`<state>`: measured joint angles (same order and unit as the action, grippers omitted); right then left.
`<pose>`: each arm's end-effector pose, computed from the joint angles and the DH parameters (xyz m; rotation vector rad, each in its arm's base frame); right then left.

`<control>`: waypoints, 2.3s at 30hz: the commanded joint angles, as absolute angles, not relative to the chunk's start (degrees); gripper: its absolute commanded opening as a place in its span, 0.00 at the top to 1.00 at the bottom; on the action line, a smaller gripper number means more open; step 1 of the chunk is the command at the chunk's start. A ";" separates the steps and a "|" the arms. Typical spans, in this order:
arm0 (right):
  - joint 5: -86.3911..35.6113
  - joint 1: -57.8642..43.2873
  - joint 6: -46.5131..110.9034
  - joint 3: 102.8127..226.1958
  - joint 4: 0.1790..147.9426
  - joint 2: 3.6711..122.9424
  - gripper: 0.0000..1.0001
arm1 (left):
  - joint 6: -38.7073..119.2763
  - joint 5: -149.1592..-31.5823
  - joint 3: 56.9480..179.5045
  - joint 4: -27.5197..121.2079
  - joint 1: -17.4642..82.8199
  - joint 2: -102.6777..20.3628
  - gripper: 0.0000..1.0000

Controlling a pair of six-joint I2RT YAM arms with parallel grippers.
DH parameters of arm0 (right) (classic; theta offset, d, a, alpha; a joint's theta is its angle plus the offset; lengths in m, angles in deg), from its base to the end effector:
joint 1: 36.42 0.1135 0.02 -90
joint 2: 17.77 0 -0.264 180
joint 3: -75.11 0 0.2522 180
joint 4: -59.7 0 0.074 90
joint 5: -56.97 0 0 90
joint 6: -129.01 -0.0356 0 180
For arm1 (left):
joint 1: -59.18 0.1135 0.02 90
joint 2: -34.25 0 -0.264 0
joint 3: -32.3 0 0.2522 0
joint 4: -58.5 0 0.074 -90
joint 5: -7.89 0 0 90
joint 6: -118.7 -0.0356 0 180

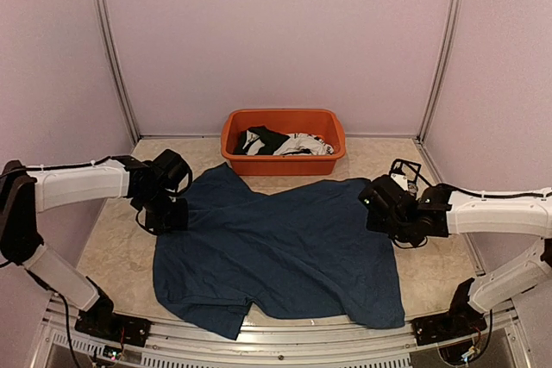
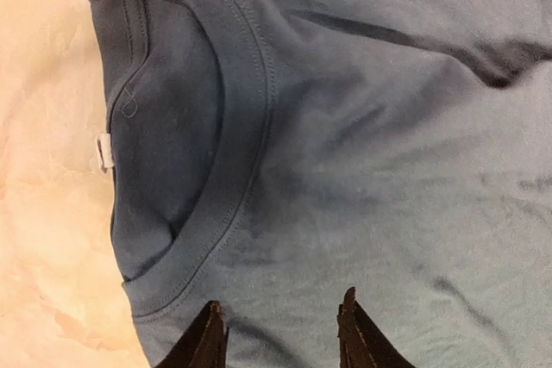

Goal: Pin the brooch onto the clothing
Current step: Flatten out the crumpled clothing at the center of the board.

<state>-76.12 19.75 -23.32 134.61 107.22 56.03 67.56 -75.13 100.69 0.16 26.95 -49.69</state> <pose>0.1527 0.1841 0.2166 0.3450 2.2440 0.0313 0.2268 -0.1379 0.2034 -0.1888 2.8350 -0.0928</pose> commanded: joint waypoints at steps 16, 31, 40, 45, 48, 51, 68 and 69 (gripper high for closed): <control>-45.23 -5.41 2.70 141.47 76.42 86.82 0.83 | 65.96 -71.54 113.83 1.77 36.92 -72.99 0.69; -41.69 -11.81 6.32 146.53 80.51 90.69 0.82 | 61.66 -67.41 120.86 -3.20 40.95 -77.00 0.42; -36.97 -5.68 16.68 149.08 90.32 76.43 0.48 | 64.87 -67.25 116.08 -5.60 30.20 -62.33 0.01; -35.72 -0.18 19.05 148.60 99.04 68.14 0.48 | 73.39 -72.89 106.22 -5.62 22.21 -50.95 0.03; -35.50 3.73 19.64 146.66 102.57 65.79 0.48 | 78.56 -75.31 100.29 -5.86 18.47 -44.99 0.18; -35.67 7.51 19.48 144.73 103.29 65.03 0.48 | 82.36 -76.69 96.24 -6.33 14.82 -41.34 0.31; -34.73 9.50 11.98 132.92 93.65 74.51 0.55 | 83.40 -69.20 97.62 -9.25 5.71 -58.58 0.39; -34.79 8.84 11.40 131.64 93.36 74.23 0.56 | 83.23 -69.32 97.61 -9.30 5.29 -58.61 0.39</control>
<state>-33.94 11.00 14.85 136.07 95.29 74.34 82.77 -69.68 97.54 -8.84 6.73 -58.48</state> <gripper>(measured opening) 0.455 0.617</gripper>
